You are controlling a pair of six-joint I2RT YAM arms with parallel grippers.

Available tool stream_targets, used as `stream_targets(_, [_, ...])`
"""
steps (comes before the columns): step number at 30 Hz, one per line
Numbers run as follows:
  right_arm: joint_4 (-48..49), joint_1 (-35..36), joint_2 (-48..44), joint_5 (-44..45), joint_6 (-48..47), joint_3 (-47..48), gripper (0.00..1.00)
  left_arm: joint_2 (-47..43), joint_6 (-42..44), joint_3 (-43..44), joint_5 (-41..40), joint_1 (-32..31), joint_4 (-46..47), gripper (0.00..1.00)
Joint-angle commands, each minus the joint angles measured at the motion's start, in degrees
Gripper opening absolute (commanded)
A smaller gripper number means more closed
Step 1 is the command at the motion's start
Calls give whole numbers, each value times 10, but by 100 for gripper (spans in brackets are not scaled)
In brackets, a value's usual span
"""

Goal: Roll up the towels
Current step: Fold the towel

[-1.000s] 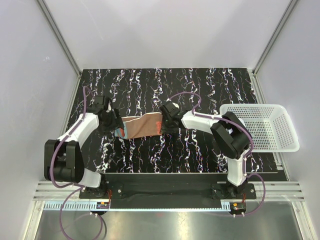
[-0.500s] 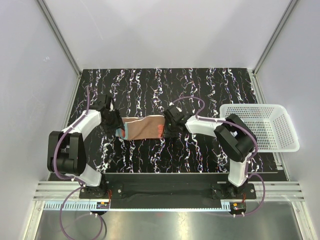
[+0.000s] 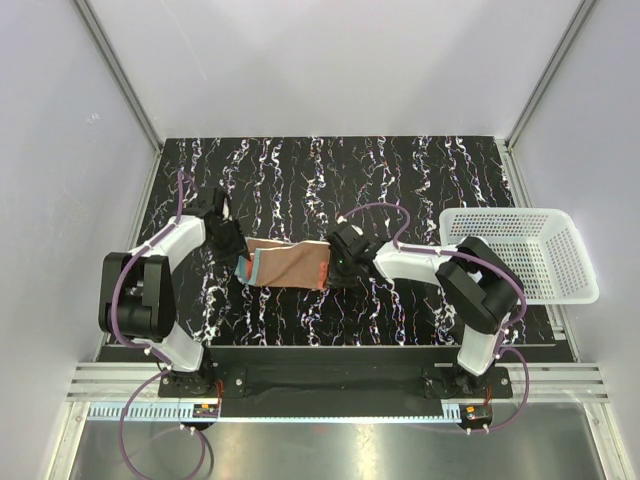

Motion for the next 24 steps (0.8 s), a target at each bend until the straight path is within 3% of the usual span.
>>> stream_targets(1, [-22,14,-3,8,4,2,0,-4,-4,17,23,-5,20,47])
stream_targets(12, [-38,18,-15,16,4,9,0,24,-4,45,7,-7,10,40])
stream_targets(16, [-51,18,-24,23,0,10,0,-29,3,36,-48,-7,5,40])
stream_targets(19, [-51,18,-19,22,-1,10,0,-71,2,12,-45,-10,14,40])
stream_targets(24, [-43,18,-10,16,2,10,0,-76,5,10,-67,-31,4,42])
